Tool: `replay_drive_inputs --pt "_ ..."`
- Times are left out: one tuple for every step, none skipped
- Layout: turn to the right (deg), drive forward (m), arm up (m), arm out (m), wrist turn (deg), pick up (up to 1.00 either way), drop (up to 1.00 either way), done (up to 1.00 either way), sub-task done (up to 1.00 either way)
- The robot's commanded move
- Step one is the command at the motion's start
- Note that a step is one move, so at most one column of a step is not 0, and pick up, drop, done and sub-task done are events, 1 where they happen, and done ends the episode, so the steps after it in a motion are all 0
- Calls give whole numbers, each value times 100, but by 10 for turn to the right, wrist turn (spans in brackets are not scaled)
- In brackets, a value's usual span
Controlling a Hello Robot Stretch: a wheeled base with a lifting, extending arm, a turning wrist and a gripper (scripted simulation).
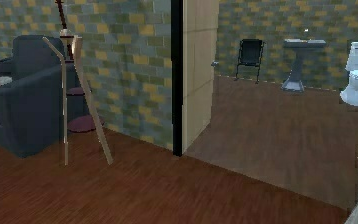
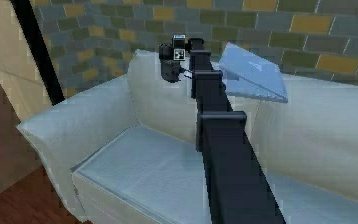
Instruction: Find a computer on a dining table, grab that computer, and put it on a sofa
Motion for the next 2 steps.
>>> replay_drive_inputs --pt "0 0 0 0 180 0 0 0 0" --pt "0 0 -24 0 0 0 0 0 0"
